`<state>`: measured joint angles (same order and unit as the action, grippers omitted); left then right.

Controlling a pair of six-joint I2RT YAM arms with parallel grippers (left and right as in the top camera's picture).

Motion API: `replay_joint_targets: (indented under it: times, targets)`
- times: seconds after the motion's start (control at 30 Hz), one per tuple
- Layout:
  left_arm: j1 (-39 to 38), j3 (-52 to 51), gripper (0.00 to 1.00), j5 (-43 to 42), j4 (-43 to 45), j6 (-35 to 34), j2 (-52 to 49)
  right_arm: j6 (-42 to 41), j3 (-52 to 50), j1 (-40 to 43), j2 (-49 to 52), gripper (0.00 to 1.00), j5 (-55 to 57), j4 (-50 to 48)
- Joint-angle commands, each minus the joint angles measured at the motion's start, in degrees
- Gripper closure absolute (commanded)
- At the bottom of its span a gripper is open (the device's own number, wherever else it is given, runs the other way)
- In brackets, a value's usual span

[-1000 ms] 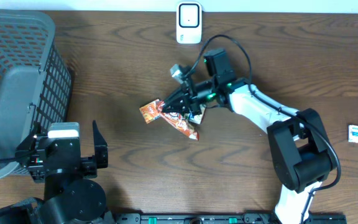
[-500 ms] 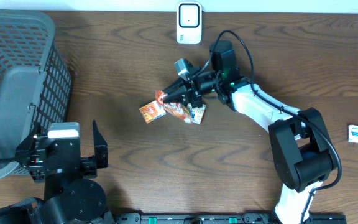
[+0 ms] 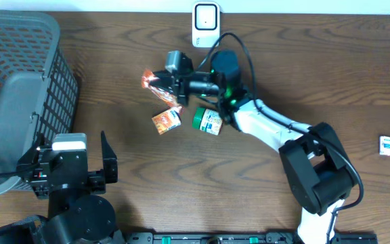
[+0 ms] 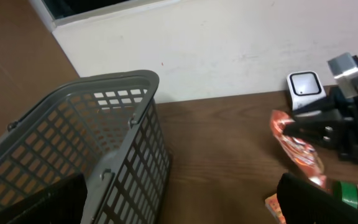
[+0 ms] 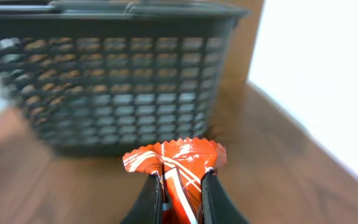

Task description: Scan the item barcode

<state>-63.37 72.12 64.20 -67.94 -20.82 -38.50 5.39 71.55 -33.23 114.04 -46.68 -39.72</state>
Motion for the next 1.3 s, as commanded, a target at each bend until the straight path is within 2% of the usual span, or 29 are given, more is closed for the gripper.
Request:
replay_joint_targets:
  times: [0.0,0.17,0.3,0.8,0.97,1.0,1.27]
  targets:
    - [0.17,0.11,0.02,0.33,-0.17,-0.50,0.15,-2.27,0.28,-1.31,2.69,0.99,8.81,-4.22]
    - [0.17,0.11,0.02,0.33,-0.17,-0.50,0.15,-8.55,0.28,-0.55,9.49,0.99,7.91,-13.09]
    - [0.17,0.11,0.02,0.33,-0.17,-0.50,0.15,-10.08,0.28,1.05,12.59,0.99,-1.97,-19.12]
    - [0.17,0.11,0.02,0.33,-0.17,-0.50,0.15,-13.55,0.28,6.47,12.61,0.98,-21.05,-19.23]
    - [0.17,0.11,0.02,0.33,-0.17,-0.50,0.15,-15.41,0.28,8.31,12.61,0.87,-25.81,-19.23]
    - [0.17,0.11,0.02,0.33,-0.17,-0.50,0.15,-16.94,0.28,8.63,12.61,0.82,-25.92,-19.23]
    - [0.17,0.11,0.02,0.33,-0.17,-0.50,0.15,-18.88,0.28,9.42,12.61,0.83,-28.76,-19.21]
